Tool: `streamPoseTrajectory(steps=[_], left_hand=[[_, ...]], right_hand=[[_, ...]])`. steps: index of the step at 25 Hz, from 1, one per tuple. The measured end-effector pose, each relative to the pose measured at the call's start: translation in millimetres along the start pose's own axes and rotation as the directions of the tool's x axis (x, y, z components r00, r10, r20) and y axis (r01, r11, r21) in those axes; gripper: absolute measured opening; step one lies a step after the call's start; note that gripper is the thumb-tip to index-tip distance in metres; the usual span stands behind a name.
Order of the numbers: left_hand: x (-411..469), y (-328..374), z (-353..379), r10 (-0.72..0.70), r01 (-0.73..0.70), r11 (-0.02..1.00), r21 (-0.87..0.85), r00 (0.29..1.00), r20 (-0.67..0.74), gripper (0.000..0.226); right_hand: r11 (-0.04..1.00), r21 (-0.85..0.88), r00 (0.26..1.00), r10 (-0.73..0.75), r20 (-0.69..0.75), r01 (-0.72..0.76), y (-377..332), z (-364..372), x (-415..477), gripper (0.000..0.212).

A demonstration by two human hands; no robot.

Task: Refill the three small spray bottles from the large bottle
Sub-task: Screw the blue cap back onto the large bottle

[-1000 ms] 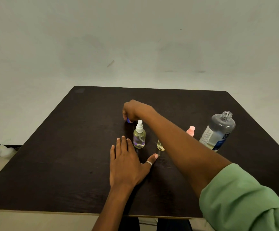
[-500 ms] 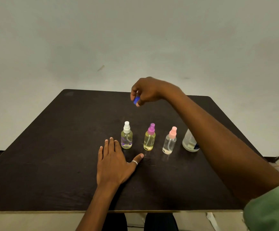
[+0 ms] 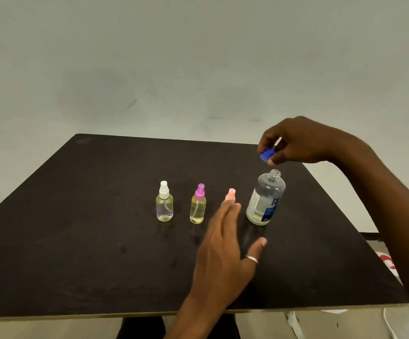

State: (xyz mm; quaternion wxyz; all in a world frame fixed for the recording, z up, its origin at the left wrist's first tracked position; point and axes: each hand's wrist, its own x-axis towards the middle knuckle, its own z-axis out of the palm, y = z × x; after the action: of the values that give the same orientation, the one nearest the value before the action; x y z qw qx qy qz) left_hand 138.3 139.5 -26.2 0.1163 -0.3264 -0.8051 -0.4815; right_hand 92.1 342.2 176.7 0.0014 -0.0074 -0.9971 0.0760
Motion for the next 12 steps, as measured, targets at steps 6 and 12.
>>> streamPoseTrajectory(steps=[6, 12], left_hand=[[25, 30, 79, -0.197, 0.229, 0.953, -0.198, 0.966, 0.168, 0.103], [57, 6, 104, -0.358, 0.38, 0.887, -0.261, 0.925, 0.131, 0.112]], right_hand=[[1.0, 0.012, 1.0, -0.005, 0.017, 0.005, 24, 15, -7, 0.028], [0.999, 0.014, 0.999, -0.035, 0.012, 0.035, 36, 26, -4, 0.028]])
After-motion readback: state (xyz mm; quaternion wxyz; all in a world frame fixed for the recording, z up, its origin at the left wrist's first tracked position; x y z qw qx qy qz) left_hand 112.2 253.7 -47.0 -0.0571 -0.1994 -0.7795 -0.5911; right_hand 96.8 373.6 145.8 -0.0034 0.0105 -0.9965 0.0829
